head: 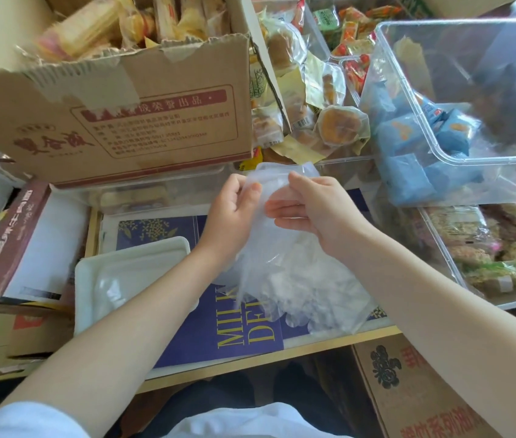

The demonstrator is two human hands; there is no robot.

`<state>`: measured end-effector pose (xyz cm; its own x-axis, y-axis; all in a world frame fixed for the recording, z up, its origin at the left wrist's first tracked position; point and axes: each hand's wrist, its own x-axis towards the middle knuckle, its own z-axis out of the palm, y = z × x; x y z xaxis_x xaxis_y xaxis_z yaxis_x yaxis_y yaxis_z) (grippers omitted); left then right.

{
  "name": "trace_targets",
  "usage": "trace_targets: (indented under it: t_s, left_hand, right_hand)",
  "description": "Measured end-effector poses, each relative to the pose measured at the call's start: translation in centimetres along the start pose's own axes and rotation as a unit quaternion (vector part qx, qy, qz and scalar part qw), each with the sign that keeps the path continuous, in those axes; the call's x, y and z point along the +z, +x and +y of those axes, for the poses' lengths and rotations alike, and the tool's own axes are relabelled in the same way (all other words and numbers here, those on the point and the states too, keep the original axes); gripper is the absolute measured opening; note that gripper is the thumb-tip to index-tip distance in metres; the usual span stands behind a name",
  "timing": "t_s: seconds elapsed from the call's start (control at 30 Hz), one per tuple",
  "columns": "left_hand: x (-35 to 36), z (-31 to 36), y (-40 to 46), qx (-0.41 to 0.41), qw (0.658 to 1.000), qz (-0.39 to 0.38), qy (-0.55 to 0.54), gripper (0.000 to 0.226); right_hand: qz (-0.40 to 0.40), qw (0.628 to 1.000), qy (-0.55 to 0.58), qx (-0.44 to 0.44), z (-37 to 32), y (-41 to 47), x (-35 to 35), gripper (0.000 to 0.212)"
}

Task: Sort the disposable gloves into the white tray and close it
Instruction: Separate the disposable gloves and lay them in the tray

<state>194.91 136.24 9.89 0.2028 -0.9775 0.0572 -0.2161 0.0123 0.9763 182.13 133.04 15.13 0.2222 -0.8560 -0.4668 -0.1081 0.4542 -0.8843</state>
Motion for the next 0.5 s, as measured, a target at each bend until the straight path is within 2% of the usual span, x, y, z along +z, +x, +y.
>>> trace_targets:
  t_s: [0.07,0.17,0.2,0.33,0.4,0.47,0.5]
  left_hand:
    - [-0.1,-0.1,0.0,-0.011,0.997,-0.037,-0.064,0.025]
    - [-0.7,-0.4,0.0,-0.026,0.988,-0.094,-0.123,0.056]
    - [-0.9,-0.4,-0.1,-0.028,0.986,-0.112,-0.116,0.054]
    - [-1.5,-0.5,-0.3,-0.017,0.986,-0.144,-0.086,0.024]
    - [-1.8,-0.4,-0.2,-0.017,0.988,-0.132,-0.079,0.018]
    - [-2.3,-0.1,-0.1,-0.026,0.986,-0.126,-0.11,0.015]
    - [-2.6,0.1,0.0,-0.031,0.982,-0.126,-0.136,0.015]
  right_hand:
    - [-0.007,1.0,-0.028,-0.003,-0.3,0.0,0.4,0.041]
    - [-0.001,1.0,-0.024,-0.006,-0.7,-0.2,0.6,0.041]
    - [0.001,1.0,-0.022,-0.004,-0.7,-0.1,0.6,0.041]
    - [-0.01,0.999,-0.037,0.006,-0.5,-0.2,-0.1,0.056]
    - [0.049,0.997,-0.044,-0.044,0.1,0.1,-1.0,0.051]
    - [0.1,0.984,-0.068,-0.133,1.3,0.8,-2.7,0.031]
    - [0.095,0.981,-0.082,-0.147,1.8,1.1,-3.5,0.04]
